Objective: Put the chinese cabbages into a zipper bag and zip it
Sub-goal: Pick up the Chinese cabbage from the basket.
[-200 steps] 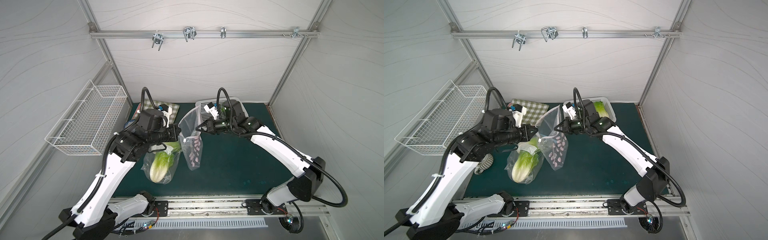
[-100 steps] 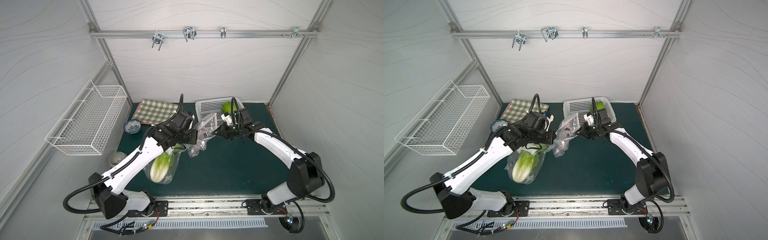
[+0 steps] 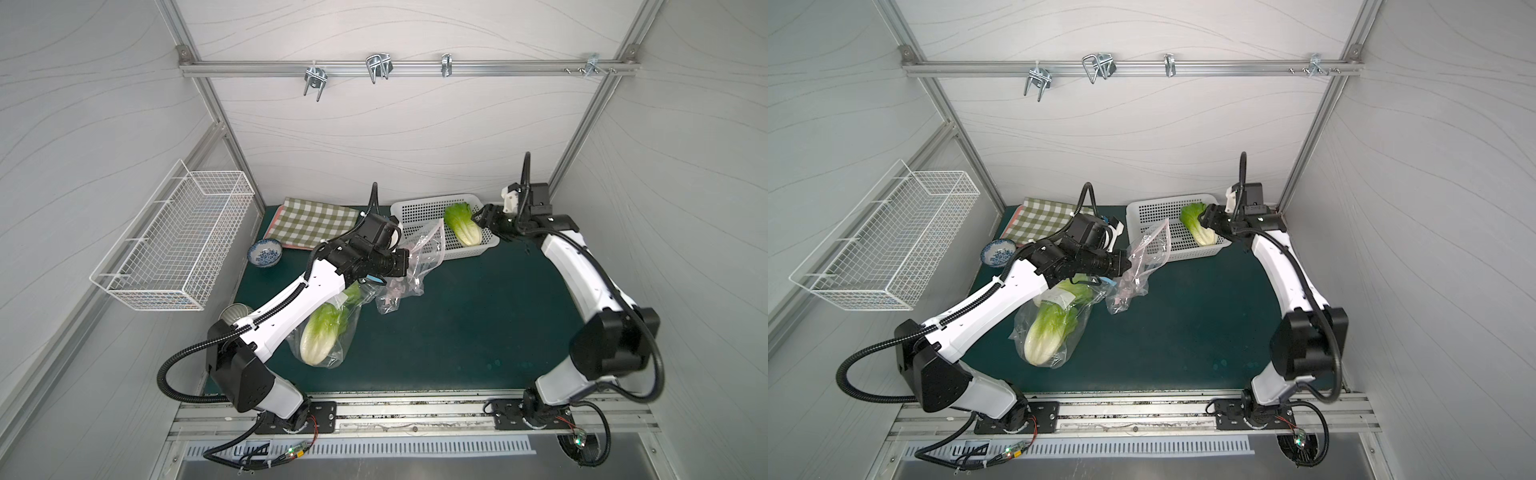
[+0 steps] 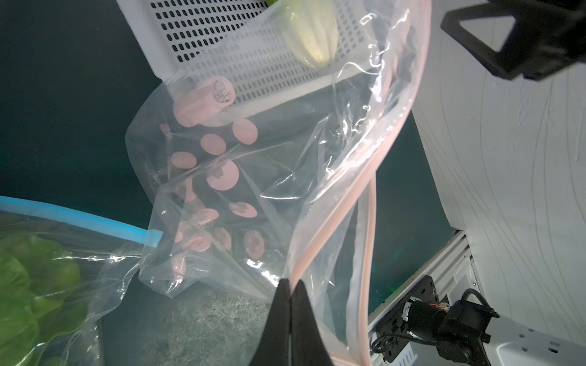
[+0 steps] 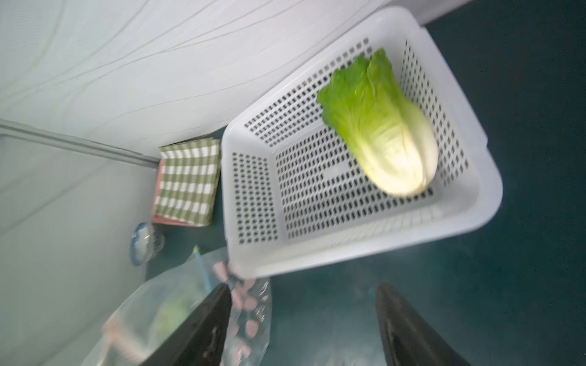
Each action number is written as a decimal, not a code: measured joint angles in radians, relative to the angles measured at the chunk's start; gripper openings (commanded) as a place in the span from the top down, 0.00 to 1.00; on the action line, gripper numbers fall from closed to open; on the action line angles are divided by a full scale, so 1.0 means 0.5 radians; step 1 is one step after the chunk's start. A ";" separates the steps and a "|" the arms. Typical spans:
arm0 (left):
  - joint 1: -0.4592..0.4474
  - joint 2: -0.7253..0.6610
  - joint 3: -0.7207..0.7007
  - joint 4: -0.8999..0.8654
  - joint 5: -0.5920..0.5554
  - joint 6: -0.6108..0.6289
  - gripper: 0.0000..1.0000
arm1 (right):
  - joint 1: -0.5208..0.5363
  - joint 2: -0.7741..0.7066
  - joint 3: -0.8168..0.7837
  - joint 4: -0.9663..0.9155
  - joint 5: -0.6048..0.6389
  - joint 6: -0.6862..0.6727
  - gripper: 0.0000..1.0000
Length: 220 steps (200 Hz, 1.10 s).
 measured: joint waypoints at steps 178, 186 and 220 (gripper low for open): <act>0.102 -0.127 -0.178 0.072 0.129 -0.054 1.00 | 0.119 1.650 1.567 -0.304 0.560 -0.433 0.74; 0.101 -0.127 -0.185 0.073 0.131 -0.062 1.00 | 0.107 1.613 1.508 -0.276 0.500 -0.379 0.81; 0.101 -0.127 -0.194 0.113 0.150 -0.103 1.00 | 0.070 1.361 1.093 0.014 0.200 -0.191 1.00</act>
